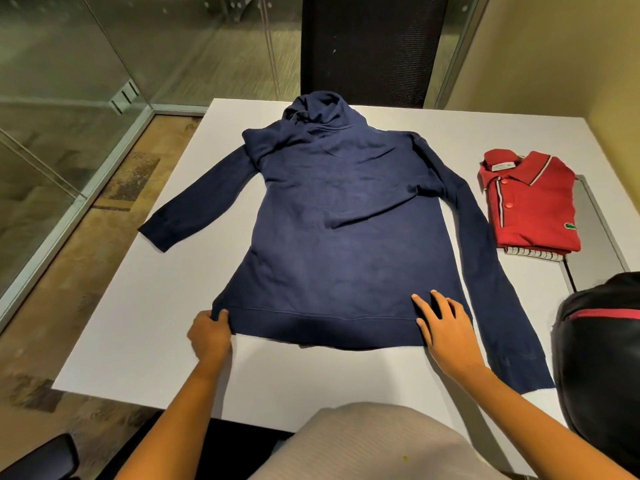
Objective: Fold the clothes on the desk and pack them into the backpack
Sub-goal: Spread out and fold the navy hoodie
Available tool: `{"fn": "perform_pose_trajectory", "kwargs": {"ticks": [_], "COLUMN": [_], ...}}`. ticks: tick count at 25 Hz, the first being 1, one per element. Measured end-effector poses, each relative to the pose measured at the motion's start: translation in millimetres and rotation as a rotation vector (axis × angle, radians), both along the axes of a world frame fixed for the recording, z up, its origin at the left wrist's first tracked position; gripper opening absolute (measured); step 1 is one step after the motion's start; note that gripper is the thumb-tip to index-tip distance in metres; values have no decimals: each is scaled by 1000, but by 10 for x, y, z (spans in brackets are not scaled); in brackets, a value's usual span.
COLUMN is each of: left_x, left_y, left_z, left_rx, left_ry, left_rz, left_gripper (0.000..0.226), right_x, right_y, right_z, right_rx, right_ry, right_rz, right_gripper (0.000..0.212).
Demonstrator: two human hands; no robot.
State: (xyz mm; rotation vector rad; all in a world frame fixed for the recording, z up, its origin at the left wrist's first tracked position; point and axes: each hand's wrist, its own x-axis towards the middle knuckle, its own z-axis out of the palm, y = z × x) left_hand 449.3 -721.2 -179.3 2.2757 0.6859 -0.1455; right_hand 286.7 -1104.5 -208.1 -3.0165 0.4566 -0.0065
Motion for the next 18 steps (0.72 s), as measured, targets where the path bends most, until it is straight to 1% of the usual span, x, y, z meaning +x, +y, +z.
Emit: {"fn": "perform_pose_trajectory", "kwargs": {"ticks": [2,3,5,7,9,10,12,14,15,16,18], "left_x": [55,53,-7,-156,-289,-295,-195,-32,25,77,146], "left_y": [158,244,314,277,202,184,195,240,237,213,115], "left_z": [96,143,181,147,128,131,144,162,201,227,278], "left_rx": [36,71,127,115,30,-11,-114,-361,-460,-510,-483], "left_ry": [-44,-60,-40,-19,-43,-55,-15,95,158,214,328], "left_rz": [56,78,72,40,79,133,267,352,325,253,87], "left_gripper": [31,32,33,30,31,32,32,31,32,34,38], "right_x": [-45,-69,-91,-31,85,147,263,370,409,442,487], "right_y": [-58,-90,-155,-168,-121,-77,46,227,311,374,404], "right_z": [9,17,59,106,157,180,167,99,54,22,-12], "right_rx": [7,8,11,28,50,57,78,127,130,104,26], "right_ry": [-69,-87,-84,-69,-60,-60,-91,-114,-118,-116,-91], "right_rz": [-7,3,10,-30,-78,-69,33,166,220,258,294], "right_gripper": [31,28,24,26,26,24,23,31,37,40,43]}}
